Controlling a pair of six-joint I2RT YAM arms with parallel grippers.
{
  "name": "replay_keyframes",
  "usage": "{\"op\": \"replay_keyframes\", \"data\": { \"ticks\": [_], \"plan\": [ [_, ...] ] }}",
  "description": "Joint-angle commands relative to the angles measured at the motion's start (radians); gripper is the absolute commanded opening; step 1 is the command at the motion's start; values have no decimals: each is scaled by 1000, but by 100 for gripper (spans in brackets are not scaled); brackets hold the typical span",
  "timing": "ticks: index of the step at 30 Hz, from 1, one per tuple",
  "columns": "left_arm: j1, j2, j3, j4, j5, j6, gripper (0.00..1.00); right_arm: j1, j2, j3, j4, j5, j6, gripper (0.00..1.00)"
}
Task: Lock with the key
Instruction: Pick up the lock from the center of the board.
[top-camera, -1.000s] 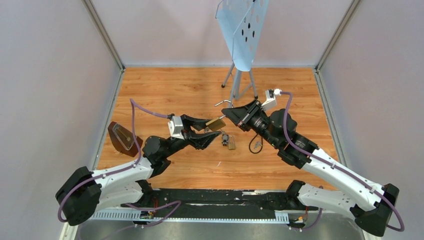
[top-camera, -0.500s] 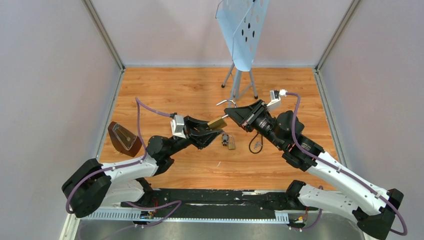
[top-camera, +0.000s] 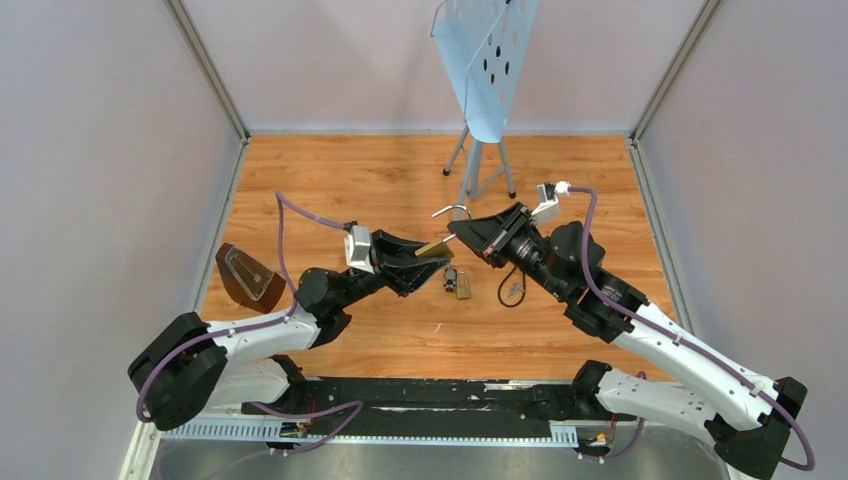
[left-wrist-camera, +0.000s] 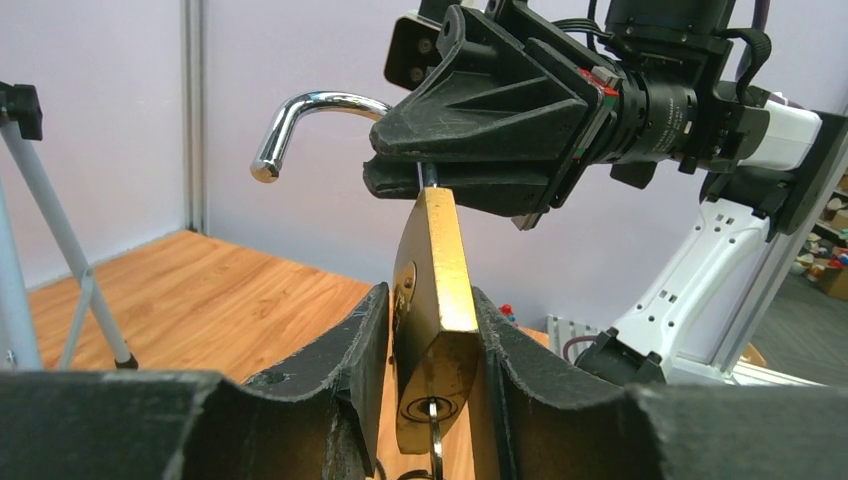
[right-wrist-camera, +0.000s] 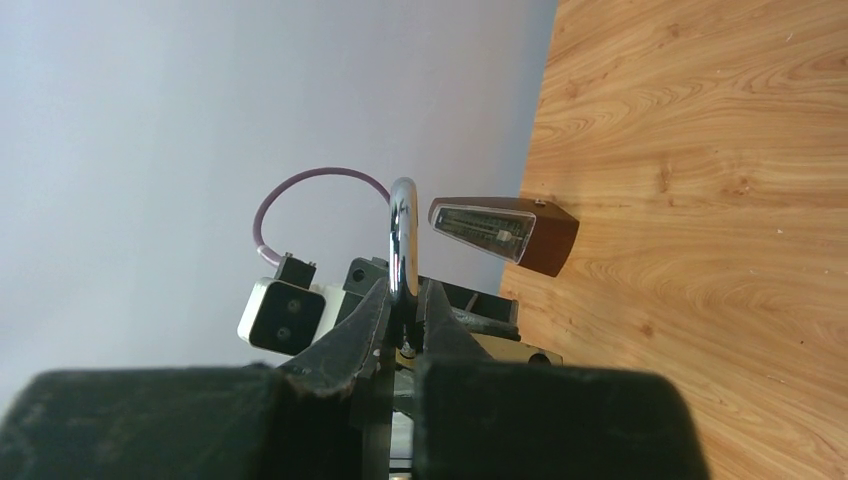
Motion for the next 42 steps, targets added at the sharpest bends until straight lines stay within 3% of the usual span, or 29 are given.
{"op": "replay_keyframes", "data": {
  "ticks": [1, 5, 7, 8, 11, 13, 17, 19, 28, 31, 37, 42],
  "plan": [
    [0, 18, 39, 43, 6, -12, 39, -1, -20, 29, 119, -5, 47, 0],
    [1, 25, 40, 40, 8, -12, 26, -1, -22, 21, 119, -2, 55, 0],
    [1, 25, 39, 34, 6, -12, 14, -1, -22, 19, 118, 0, 54, 0],
    [0, 23, 39, 32, 2, -13, 2, -1, -22, 19, 116, 1, 58, 0],
    [0, 0, 52, -38, -12, -22, 0, -1, -21, 14, 101, 8, 53, 0],
    [1, -32, 74, -142, -30, -21, 0, -1, -23, -5, 95, 21, 42, 16],
    [0, -123, 140, -426, -72, 12, 0, -1, -59, -85, 74, 65, -42, 64],
    [0, -166, 173, -544, -100, 29, 0, -1, -105, -140, 121, 74, -130, 73],
    [0, -310, 246, -929, -110, 103, 0, -9, -349, -308, 105, 98, -401, 74],
    [4, -309, 273, -953, -84, 111, 0, -10, -387, -306, 104, 35, -560, 73],
    [52, -261, 365, -1031, 61, 38, 0, -25, -349, -245, 53, -128, -801, 74],
    [120, -248, 407, -1058, 240, -29, 0, -78, -219, -212, 80, -281, -927, 76]
  ]
}}
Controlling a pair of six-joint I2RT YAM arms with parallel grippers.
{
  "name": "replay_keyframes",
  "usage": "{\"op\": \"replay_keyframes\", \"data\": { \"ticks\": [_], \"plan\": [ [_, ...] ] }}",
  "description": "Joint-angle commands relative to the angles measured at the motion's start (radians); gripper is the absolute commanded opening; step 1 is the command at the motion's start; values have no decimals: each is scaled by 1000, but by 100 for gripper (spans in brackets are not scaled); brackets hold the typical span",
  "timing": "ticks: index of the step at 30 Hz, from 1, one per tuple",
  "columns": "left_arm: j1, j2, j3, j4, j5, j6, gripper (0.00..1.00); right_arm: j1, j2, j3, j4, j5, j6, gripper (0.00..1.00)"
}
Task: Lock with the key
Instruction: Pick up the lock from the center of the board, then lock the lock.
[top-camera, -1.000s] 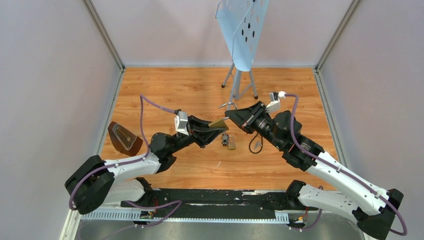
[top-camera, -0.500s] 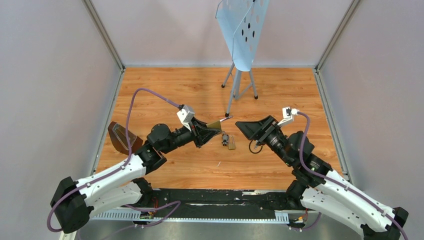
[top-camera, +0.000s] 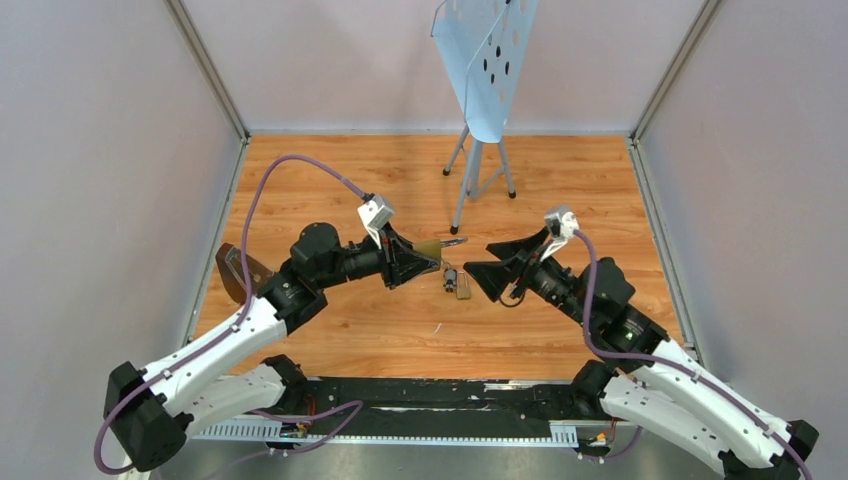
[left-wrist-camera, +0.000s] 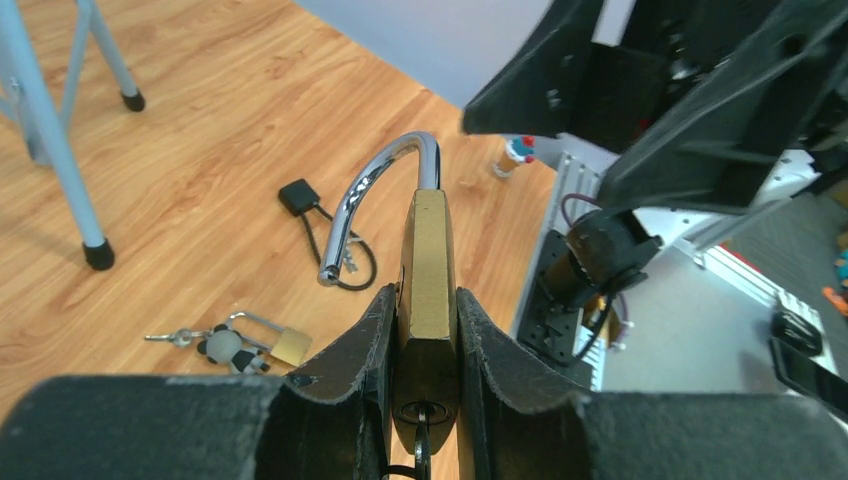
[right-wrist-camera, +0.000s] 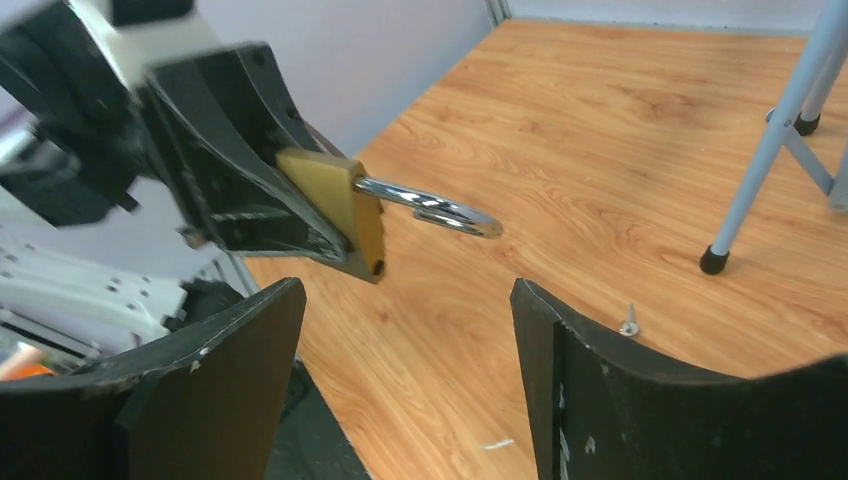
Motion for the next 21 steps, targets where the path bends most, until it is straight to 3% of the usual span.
{"op": "replay_keyframes", "data": {
  "ticks": [1, 6, 12, 17, 19, 21],
  "plan": [
    [72, -3, 111, 60, 248, -65, 0, -55, 104, 57, 44, -192, -197, 76],
    [143, 49, 133, 95, 478, -141, 0, -122, 192, 67, 150, -354, -223, 75],
    [181, 87, 125, 206, 578, -226, 0, -138, 220, 62, 222, -459, -250, 65],
    [190, 93, 120, 253, 597, -251, 0, -140, 224, 62, 227, -487, -222, 27],
    [193, 91, 117, 265, 601, -253, 0, -140, 221, 69, 206, -474, -188, 4],
    [196, 88, 116, 266, 603, -244, 0, -140, 214, 82, 178, -471, -154, 0]
  ]
}}
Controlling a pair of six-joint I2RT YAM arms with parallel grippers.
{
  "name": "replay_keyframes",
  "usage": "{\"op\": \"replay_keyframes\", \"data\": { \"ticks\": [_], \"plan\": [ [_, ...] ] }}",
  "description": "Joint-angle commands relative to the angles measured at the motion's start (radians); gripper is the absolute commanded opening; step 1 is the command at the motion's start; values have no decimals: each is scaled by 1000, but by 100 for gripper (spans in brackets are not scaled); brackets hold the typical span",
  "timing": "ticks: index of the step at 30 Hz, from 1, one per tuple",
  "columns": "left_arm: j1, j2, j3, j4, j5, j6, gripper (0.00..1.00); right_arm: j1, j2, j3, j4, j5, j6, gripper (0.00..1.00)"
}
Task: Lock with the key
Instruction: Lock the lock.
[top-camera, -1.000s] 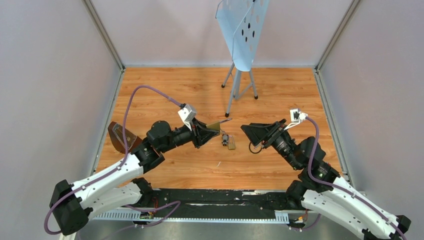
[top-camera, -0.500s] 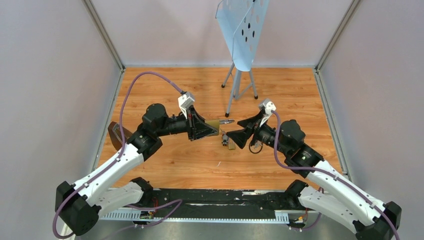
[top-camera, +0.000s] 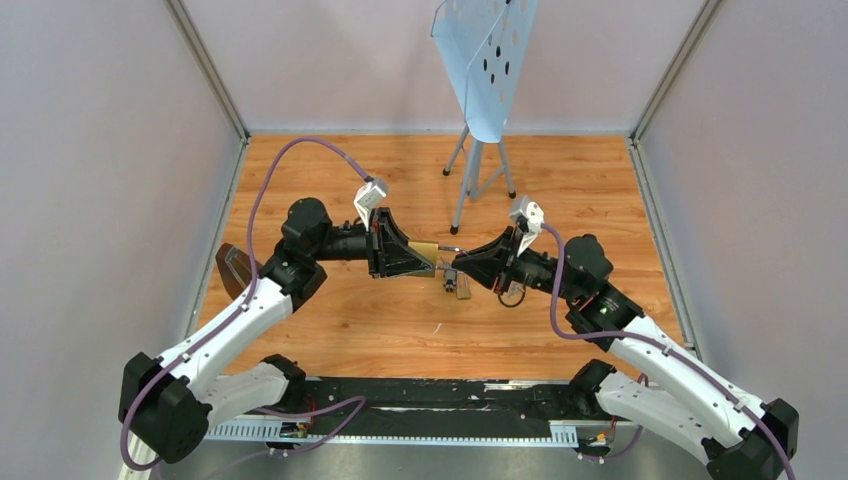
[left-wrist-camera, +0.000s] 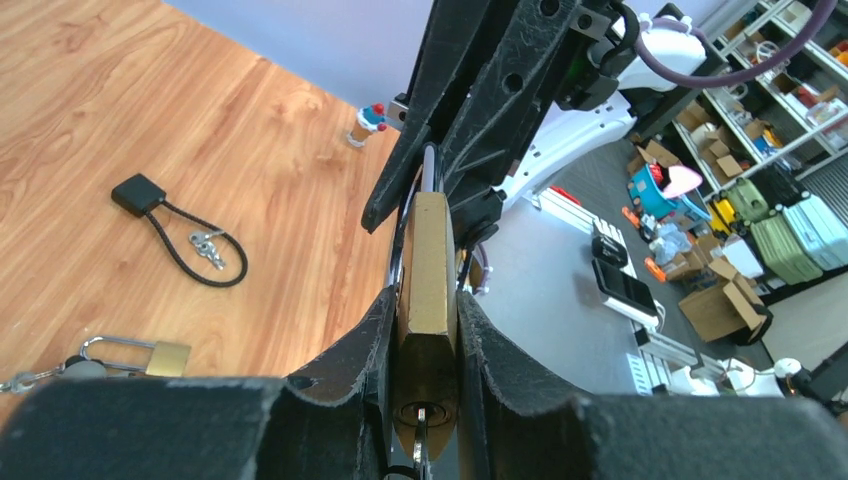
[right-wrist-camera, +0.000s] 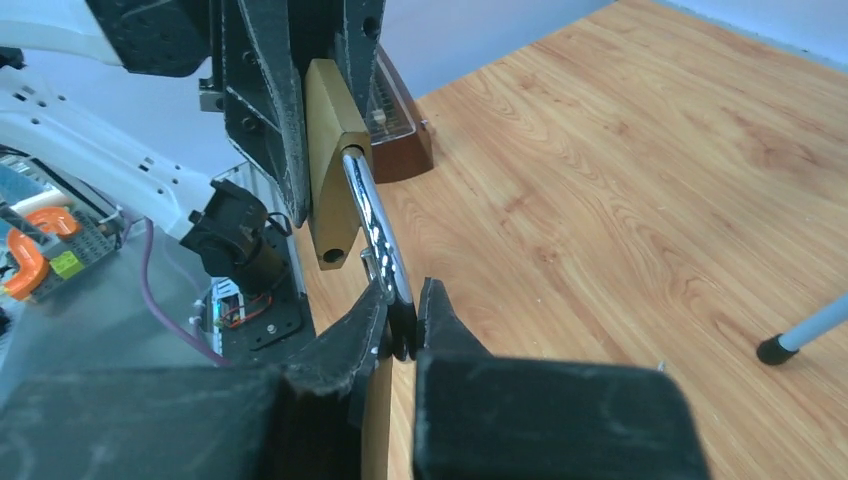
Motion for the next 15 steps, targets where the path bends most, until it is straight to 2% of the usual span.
{"op": "replay_keyframes", "data": {
  "ticks": [1, 8, 15],
  "plan": [
    [7, -26, 39, 155, 61, -20, 0, -5, -12, 65, 3, -14, 74, 0],
    [7, -21, 13, 194, 92, -11, 0, -5, -19, 109, -21, -57, 188, 0],
    [7, 0, -34, 289, 89, -71, 0, -5, 46, 146, -24, -55, 288, 0]
  ]
}}
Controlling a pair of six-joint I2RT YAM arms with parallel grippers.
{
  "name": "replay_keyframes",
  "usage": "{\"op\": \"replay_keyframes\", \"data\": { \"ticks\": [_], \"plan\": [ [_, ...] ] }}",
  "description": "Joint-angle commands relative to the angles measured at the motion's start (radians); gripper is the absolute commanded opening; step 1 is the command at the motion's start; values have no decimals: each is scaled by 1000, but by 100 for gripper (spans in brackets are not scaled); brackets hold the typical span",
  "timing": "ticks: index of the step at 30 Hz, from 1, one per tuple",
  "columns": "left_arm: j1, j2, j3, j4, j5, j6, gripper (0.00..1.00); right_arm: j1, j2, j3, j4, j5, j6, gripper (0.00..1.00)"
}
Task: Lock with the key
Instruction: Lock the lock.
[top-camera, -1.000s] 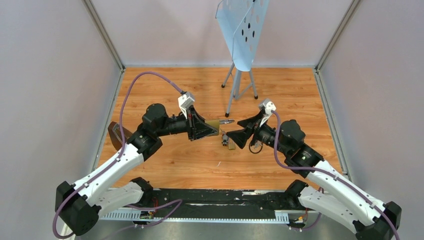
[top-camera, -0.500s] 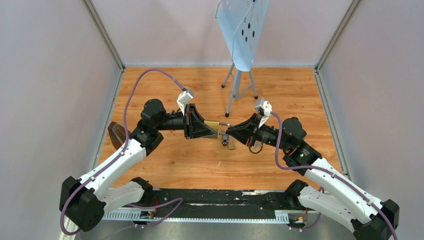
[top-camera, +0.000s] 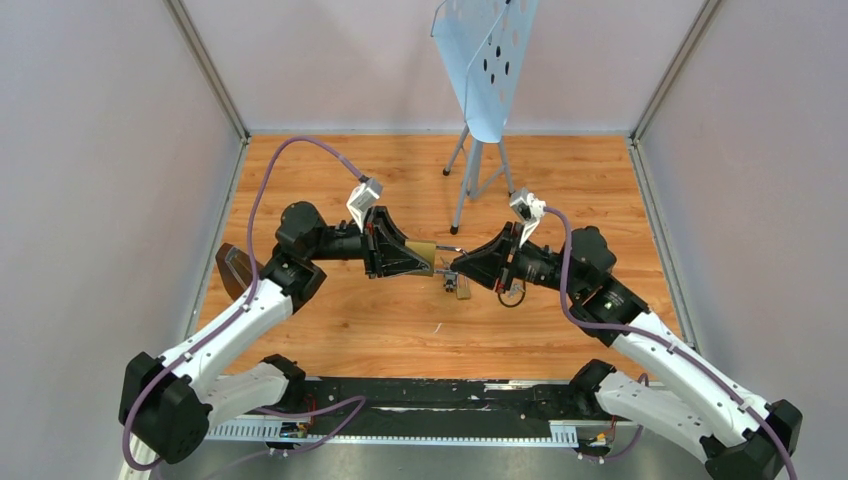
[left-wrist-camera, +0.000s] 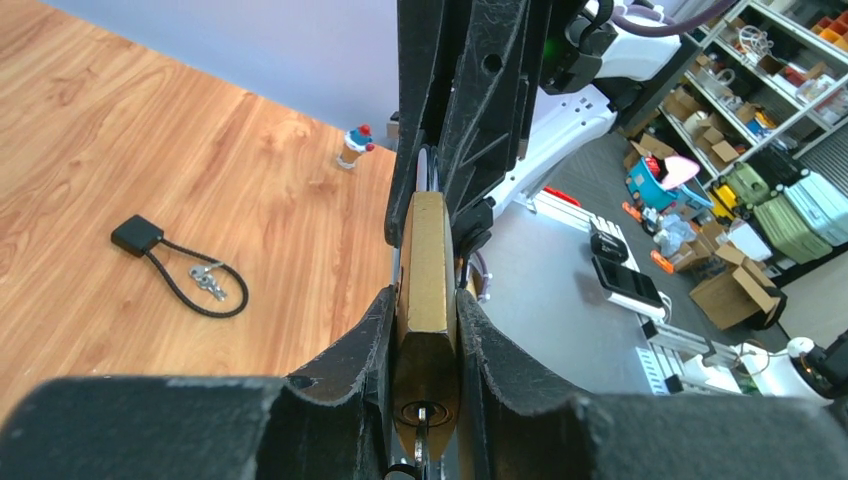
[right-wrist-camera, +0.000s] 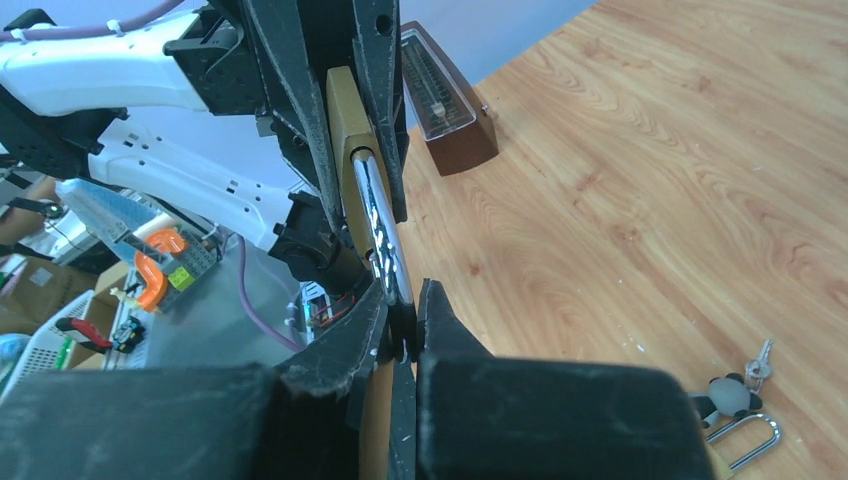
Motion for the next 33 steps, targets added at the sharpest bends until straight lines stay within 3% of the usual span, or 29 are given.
{"op": "replay_keyframes", "data": {
  "ticks": [1, 11, 20, 29, 33],
  "plan": [
    [-8, 1, -21, 151, 25, -49, 0, -4, 45, 75, 57, 9, 116, 0],
    [-18, 4, -71, 221, -1, -113, 0, 39, 118, 85, 138, 36, 170, 0],
    [-34, 13, -101, 297, -4, -210, 0, 175, 133, 43, 216, 311, -34, 0],
    [-69, 33, -123, 287, -90, -140, 0, 203, 177, 70, 280, 187, 102, 0],
    [-119, 93, -101, 270, -135, -90, 0, 256, 210, 86, 318, 207, 126, 0]
  ]
}}
